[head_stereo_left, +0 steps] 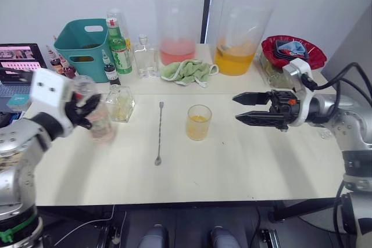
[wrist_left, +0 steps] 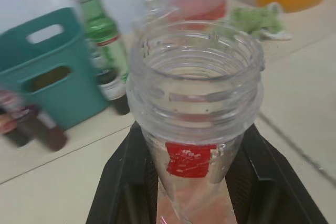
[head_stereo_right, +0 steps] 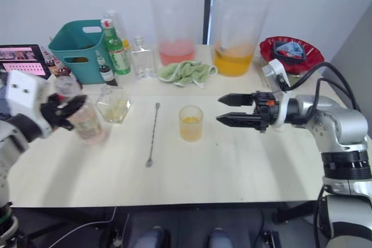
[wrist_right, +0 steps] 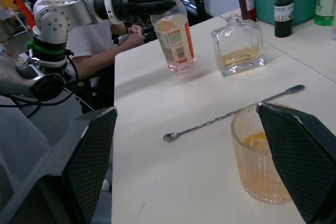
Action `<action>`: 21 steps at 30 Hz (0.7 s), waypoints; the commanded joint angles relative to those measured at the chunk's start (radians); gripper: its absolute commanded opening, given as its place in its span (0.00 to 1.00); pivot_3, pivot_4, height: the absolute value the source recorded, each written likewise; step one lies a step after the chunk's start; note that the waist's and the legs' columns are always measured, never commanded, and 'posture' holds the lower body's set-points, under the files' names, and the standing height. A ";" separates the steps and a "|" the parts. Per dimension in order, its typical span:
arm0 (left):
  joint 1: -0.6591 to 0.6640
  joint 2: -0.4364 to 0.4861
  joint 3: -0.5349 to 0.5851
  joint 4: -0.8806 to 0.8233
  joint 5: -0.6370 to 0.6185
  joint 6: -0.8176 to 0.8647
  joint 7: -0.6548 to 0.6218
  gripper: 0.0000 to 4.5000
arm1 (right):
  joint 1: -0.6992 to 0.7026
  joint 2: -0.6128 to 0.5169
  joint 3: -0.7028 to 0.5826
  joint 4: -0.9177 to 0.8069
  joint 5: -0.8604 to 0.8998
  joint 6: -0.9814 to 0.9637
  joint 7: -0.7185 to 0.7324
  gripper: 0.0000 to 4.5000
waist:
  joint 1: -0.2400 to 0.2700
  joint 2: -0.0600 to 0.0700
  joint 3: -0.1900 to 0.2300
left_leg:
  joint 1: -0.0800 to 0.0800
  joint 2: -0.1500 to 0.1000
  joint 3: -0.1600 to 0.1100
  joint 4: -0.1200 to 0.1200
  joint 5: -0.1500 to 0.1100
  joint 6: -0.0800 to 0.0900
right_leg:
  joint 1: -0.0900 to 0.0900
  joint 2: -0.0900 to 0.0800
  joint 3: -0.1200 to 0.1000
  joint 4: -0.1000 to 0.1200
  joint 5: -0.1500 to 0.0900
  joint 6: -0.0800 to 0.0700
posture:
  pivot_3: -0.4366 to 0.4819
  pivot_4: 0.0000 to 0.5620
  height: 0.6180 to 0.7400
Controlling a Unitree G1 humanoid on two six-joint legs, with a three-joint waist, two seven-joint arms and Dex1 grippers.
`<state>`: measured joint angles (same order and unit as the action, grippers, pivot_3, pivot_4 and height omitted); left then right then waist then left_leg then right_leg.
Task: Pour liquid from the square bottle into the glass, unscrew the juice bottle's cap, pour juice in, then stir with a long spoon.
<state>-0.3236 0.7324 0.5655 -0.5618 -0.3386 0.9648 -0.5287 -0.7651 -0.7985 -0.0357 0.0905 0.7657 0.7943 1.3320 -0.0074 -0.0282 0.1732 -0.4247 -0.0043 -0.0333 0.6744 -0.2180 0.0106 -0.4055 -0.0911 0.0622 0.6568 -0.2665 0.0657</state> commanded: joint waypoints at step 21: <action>-0.506 0.000 -0.165 0.985 0.086 -0.515 0.113 0.28 | 0.059 -0.030 -0.105 -0.175 0.050 0.102 -0.117 1.00 | 0.013 -0.001 0.000 | -0.003 -0.003 0.000 -0.002 -0.001 -0.001 | -0.005 -0.001 -0.001 0.006 0.000 0.000 | 0.48 0.27 1.00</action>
<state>-0.7904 0.7109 0.3915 0.4186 -0.2547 0.5091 -0.4087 -0.7014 -0.8137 -0.0981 -0.0525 0.7930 0.8846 1.2210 0.0058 -0.0292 0.1729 -0.4295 -0.0072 -0.0329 0.6729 -0.2186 0.0096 -0.4120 -0.0918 0.0612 0.6636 -0.2661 0.0654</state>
